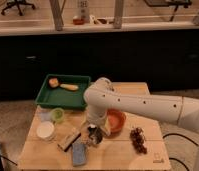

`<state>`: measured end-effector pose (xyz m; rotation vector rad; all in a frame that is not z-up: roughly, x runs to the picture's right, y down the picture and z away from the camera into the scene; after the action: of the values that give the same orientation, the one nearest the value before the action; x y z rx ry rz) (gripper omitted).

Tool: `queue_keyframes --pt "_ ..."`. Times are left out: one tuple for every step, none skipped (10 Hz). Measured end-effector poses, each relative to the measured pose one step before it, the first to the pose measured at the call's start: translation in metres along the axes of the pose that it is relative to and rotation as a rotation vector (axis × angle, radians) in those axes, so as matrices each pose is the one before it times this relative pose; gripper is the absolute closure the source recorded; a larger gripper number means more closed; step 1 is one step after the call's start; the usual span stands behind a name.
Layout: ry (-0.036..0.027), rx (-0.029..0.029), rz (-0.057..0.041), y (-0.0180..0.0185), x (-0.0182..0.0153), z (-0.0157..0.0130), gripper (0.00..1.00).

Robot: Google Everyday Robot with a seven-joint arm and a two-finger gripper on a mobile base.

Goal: Place fork in metal cup

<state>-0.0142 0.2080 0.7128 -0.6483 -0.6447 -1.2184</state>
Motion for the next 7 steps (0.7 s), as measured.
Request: queue_keyframes --pt "-0.00031 0.00041 -0.00035 0.00010 0.00032 -0.00044 0.20" --pt "-0.00114 -0.00085 -0.00153 0.00002 0.00025 -0.00009 0.20" --pt "-0.00131 -0.00034 -0.00115 -0.00014 0.00009 0.00015 0.20" --pt "-0.00073 -0.00042 -0.00062 0.00010 0.00014 -0.00004 0.20" --pt "-0.00095 0.00036 -0.00035 0.00024 0.00022 -0.00018 0.20" --pt "-0.00046 -0.00004 -0.00061 0.00008 0.00023 -0.00025 0.20" --pt "-0.00048 -0.00016 -0.00029 0.00048 0.00022 -0.00020 0.20"
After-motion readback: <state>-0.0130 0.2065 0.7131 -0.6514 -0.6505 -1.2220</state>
